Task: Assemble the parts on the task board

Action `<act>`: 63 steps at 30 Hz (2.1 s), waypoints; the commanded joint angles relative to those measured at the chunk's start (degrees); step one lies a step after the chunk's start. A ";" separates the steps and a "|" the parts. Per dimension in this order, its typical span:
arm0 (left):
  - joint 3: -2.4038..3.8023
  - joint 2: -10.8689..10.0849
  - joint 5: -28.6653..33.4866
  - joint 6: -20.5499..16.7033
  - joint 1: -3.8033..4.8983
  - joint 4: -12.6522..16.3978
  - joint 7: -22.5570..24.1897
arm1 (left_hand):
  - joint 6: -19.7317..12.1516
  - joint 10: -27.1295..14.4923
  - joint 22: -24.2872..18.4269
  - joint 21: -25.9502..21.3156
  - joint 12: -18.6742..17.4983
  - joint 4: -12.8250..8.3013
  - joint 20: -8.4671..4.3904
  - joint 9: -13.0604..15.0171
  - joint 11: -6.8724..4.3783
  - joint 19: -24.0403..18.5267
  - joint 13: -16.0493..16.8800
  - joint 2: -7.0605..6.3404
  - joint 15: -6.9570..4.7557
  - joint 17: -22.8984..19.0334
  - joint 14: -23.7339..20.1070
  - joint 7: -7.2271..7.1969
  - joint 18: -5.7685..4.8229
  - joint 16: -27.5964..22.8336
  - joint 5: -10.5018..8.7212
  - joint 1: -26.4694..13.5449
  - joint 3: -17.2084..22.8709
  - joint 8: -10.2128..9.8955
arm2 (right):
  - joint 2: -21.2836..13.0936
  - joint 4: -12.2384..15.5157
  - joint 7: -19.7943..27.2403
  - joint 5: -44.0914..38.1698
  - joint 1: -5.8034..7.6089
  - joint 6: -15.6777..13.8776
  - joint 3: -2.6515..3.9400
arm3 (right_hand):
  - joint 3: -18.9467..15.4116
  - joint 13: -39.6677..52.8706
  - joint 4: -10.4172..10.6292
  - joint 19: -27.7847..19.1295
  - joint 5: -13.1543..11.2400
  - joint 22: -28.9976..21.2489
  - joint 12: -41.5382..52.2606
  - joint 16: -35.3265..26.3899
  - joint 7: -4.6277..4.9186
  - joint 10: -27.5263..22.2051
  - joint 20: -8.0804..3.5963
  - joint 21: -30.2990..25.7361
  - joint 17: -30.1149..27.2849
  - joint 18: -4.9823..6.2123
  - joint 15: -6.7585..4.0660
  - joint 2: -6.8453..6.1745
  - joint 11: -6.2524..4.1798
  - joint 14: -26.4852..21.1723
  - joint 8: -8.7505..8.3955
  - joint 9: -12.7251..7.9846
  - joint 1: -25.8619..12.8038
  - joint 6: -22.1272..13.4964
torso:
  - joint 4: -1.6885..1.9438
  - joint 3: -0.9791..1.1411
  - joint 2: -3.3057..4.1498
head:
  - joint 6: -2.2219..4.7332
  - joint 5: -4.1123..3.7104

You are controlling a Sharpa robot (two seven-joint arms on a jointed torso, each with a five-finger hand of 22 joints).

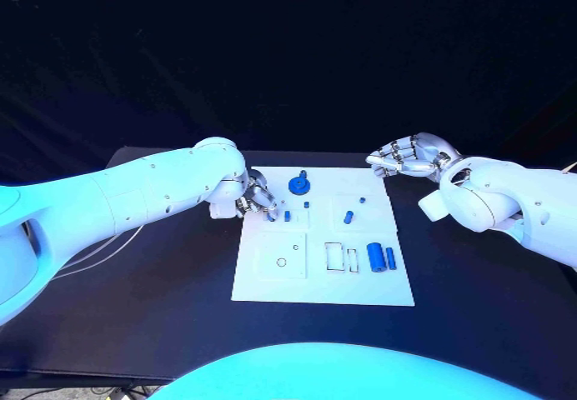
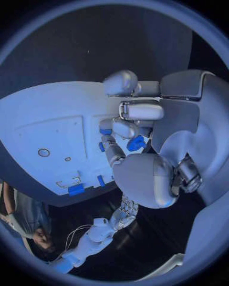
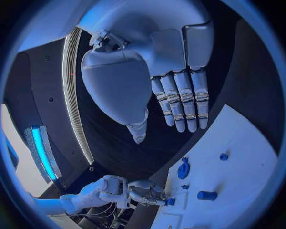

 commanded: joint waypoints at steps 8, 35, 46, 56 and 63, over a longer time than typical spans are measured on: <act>-0.15 1.77 1.06 1.54 -0.26 -1.73 -0.17 | 7.48 1.83 1.31 1.35 0.46 -2.06 -0.10 1.67 -0.73 1.48 1.07 2.22 -0.26 15.82 6.35 -3.01 -1.94 0.80 5.87 0.53 6.83 3.13 | 0.13 0.11 0.14 -0.03 -0.03 0.10 0.01 | 0.78 -0.46 0.34 1.16 -0.44 0.27 -0.83 0.24 2.78 0.06 0.24 0.74 -0.37 0.24 -0.03 1.00 -0.05 0.37 -0.12 0.72 -0.19 0.41 | -0.05 -0.01 0.04 | 0.01 -0.06; -0.14 2.19 -3.71 -0.80 -0.26 -2.91 -0.07 | 6.03 0.50 -1.77 -0.91 -0.81 -0.83 0.02 1.70 -0.39 -0.42 -0.59 2.18 -0.10 15.82 6.35 -2.55 -1.28 0.80 4.64 0.11 4.10 2.77 | 0.19 0.09 0.20 -0.02 -0.03 0.24 0.01 | 0.72 -0.46 0.30 1.18 -0.44 0.24 -0.87 0.21 2.78 0.04 0.25 0.68 -0.51 0.23 -0.02 1.09 -0.05 0.37 -0.17 0.71 -0.18 0.41 | 0.06 -0.05 -0.04 | 0.01 -0.25; -0.15 2.10 -3.16 1.20 -0.26 -2.64 -0.01 | 5.18 -0.12 -2.57 -1.68 -1.20 -0.17 0.23 1.84 -0.24 -0.97 -0.91 0.16 0.08 15.82 6.35 -2.46 -1.12 0.80 4.16 0.58 0.04 2.76 | 0.16 0.03 0.23 -0.02 -0.03 0.39 0.01 | 0.72 -0.46 0.30 1.18 -0.44 0.24 -0.87 0.21 2.78 0.04 0.25 0.68 -0.51 0.23 -0.02 1.09 -0.05 0.37 -0.17 0.71 -0.18 0.41 | 0.06 -0.03 -0.03 | 0.01 -0.35; -0.15 1.89 -3.04 0.49 -0.26 -2.77 -0.01 | 5.50 -0.41 -2.76 -2.05 -1.45 4.33 0.16 1.45 -0.40 -0.92 -0.86 -2.80 -0.06 15.82 6.35 -2.69 -1.08 0.80 4.06 -1.20 -6.55 2.43 | 0.18 0.00 0.26 -0.01 -0.04 0.37 0.01 | 0.67 -0.47 0.27 1.17 -0.44 0.22 -0.90 0.17 2.81 0.00 0.25 0.63 -0.60 0.22 0.00 1.11 -0.03 0.34 -0.23 0.70 -0.17 0.39 | 0.03 -0.02 -0.04 | 0.01 -0.35; -0.15 1.77 -3.03 -0.34 -0.26 -3.06 0.00 | 5.73 -0.54 -2.87 -2.23 -1.60 6.95 0.09 1.26 -0.41 -0.89 -0.88 -3.71 -0.10 15.82 6.35 -2.69 -1.06 0.80 3.37 -1.75 -9.87 2.30 | 0.20 -0.02 0.28 -0.01 -0.04 0.35 0.01 | 0.64 -0.47 0.27 1.15 -0.45 0.21 -0.92 0.15 2.82 -0.03 0.26 0.61 -0.64 0.22 0.01 1.10 -0.02 0.30 -0.25 0.69 -0.18 0.36 | 0.03 -0.03 -0.03 | 0.01 -0.32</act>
